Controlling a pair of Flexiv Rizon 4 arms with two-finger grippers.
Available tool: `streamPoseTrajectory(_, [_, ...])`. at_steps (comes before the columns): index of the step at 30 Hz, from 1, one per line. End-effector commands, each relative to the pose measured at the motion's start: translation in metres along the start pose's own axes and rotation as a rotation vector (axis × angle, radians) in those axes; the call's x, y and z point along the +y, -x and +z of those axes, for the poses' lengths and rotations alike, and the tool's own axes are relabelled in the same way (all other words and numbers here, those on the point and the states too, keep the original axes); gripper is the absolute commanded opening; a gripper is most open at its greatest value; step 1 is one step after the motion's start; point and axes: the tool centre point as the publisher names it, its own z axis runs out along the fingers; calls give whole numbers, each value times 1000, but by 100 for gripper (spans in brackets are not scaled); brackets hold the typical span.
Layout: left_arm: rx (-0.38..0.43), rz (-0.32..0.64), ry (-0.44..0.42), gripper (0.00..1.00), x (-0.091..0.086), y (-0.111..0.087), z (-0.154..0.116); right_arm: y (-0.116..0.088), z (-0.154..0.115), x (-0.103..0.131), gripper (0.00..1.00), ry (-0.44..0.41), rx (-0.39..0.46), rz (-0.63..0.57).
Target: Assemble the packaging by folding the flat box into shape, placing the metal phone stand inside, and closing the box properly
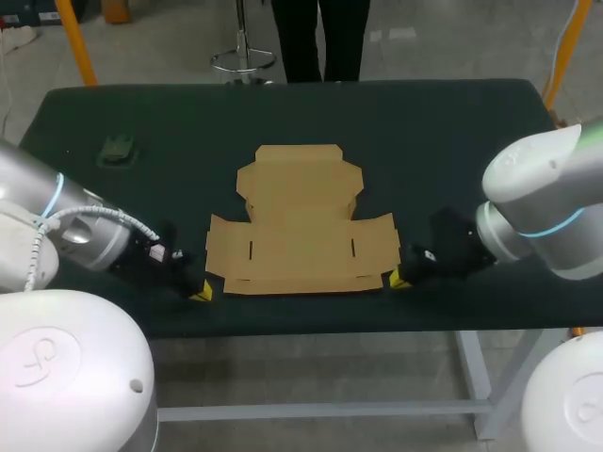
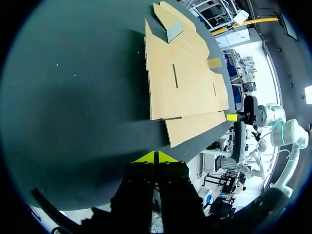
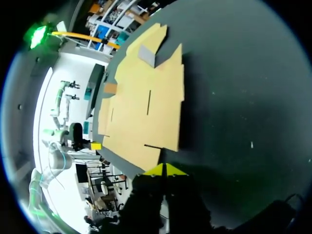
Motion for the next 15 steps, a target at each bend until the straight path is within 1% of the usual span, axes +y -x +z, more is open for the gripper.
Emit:
streamPoseTrajectory(1, [-1,-1,14,0,-6,2,6,3,9,6,0,-12,17,0])
streamPoseTrajectory(15, [7,1,28,0,-10,5,11,0,21,10,0,-36,24,1])
